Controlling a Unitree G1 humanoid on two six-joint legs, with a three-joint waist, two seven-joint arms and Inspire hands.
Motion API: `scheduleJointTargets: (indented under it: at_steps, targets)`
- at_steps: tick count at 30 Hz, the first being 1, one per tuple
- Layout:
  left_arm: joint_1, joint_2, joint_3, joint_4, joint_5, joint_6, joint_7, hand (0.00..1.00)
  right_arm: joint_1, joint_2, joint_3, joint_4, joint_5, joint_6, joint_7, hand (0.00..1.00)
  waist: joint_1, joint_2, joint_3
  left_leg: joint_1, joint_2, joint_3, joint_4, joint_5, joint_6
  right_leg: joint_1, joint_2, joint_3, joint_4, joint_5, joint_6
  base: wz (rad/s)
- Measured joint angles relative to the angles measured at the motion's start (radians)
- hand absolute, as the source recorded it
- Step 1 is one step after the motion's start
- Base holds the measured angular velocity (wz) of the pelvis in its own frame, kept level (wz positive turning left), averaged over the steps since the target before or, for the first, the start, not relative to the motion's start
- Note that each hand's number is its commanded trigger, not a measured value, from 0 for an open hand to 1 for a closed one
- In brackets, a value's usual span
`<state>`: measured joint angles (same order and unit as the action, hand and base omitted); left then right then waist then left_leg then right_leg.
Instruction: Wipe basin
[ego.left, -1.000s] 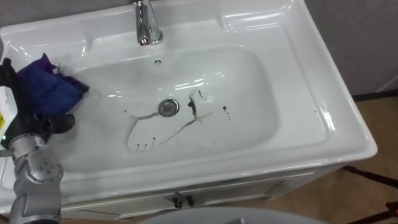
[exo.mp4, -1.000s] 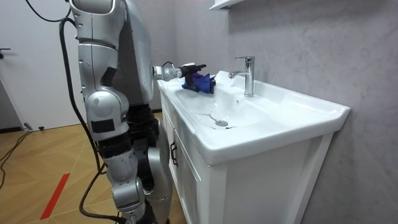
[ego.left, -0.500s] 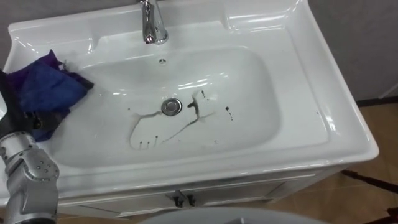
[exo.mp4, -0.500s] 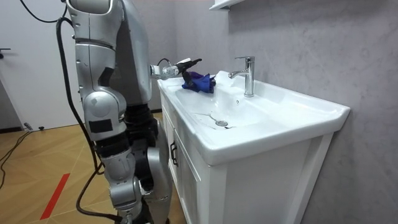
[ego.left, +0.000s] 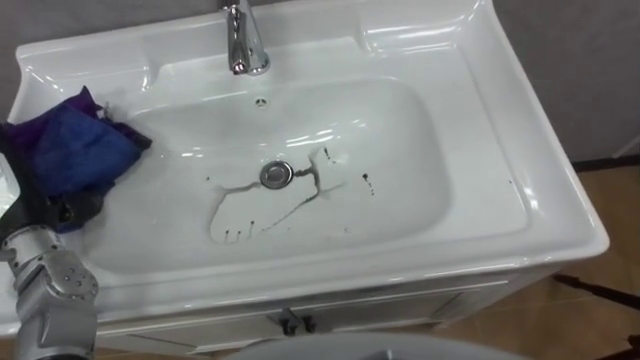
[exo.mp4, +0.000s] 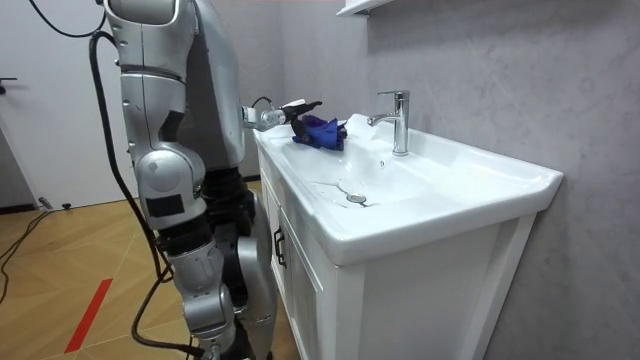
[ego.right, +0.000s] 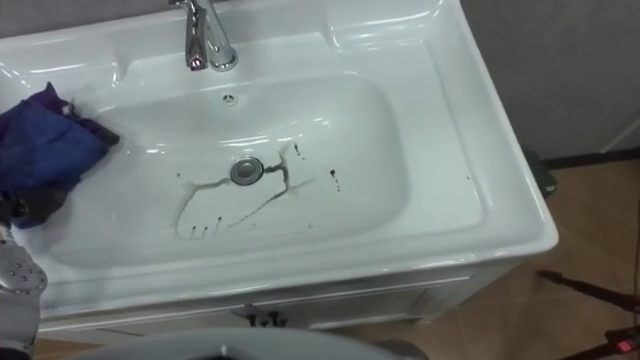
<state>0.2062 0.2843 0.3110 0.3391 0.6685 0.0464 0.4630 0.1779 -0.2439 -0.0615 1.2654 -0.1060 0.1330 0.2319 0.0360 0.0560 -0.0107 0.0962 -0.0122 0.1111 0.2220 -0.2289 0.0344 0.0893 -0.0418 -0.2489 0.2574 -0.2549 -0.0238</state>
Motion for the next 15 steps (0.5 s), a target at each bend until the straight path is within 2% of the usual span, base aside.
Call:
scheduleJointTargets:
  at_steps: [11, 15]
  targets:
    - [0.003, 0.0, 0.001, 0.0, 0.0, -0.001, -0.009, 0.0, 0.003, 0.0, 0.0, -0.007, 0.002, 0.002, 0.012, 0.0, 0.0, -0.01, 0.0006, 0.001, 0.0, 0.003, 0.0, 0.001, -0.001, 0.0, 0.0, 0.003, 0.0, 0.0, 0.0, 0.0]
    - [-0.004, 0.0, 0.002, -0.008, 0.001, -0.001, -0.027, 0.0, 0.009, 0.001, 0.0, -0.026, 0.0, 0.021, 0.012, 0.0, 0.015, -0.022, -0.0004, 0.001, -0.001, 0.003, 0.0, 0.001, -0.002, -0.001, 0.001, 0.002, 0.0, -0.001, -0.001, 0.0]
